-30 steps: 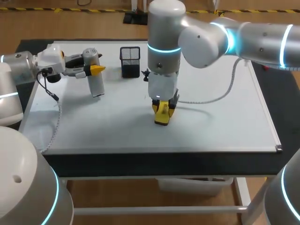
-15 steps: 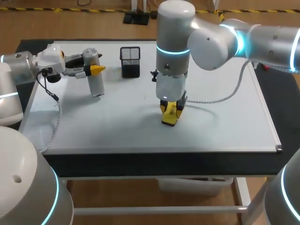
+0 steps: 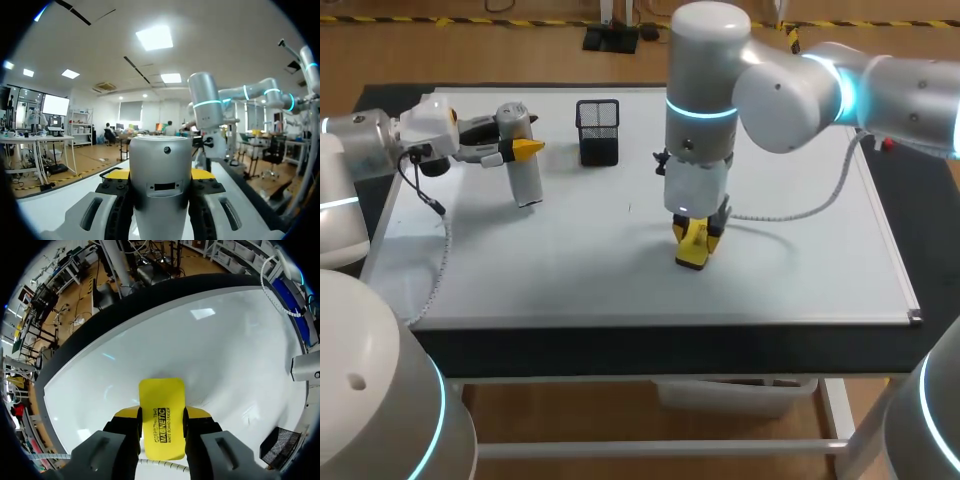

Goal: Pick up the inspection probe, press it on each red-marked spot on the whiteboard one by one, put down the probe, pick up the eraser, and wipe off all the red marks.

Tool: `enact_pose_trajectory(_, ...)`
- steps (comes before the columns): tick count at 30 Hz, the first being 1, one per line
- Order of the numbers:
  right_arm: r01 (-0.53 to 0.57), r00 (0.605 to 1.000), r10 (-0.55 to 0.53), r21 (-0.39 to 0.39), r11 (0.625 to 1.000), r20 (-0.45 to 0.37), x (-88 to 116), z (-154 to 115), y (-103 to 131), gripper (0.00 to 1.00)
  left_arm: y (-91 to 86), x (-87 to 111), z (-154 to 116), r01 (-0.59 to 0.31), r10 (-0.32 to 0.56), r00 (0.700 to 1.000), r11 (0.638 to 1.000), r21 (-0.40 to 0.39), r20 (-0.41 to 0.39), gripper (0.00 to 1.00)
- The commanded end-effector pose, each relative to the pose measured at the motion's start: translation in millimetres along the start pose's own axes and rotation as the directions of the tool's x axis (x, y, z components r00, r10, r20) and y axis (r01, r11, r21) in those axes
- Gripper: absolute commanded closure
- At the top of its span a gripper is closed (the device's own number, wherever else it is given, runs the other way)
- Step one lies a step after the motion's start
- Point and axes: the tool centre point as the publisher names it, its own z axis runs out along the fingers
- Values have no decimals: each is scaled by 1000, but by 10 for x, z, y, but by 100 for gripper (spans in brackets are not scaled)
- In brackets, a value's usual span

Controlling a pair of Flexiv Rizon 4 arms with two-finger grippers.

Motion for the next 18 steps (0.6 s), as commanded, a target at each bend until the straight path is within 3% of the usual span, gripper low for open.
enact_pose_trajectory(1,-1,1000,1,12,1000,6,75,46,-31,100,-7,1,-2,-1,1,1000,1000,1,0,100)
enact_pose_trajectory(8,-17,999,16,48,999,35,99,-224,-41,100,-7,1,-2,-1,1,1000,1000,1,0,100)
enact_pose_trajectory(18,-9,999,5,118,993,35,84,-577,-251,100,-7,1,-2,-1,1,1000,1000,1,0,100)
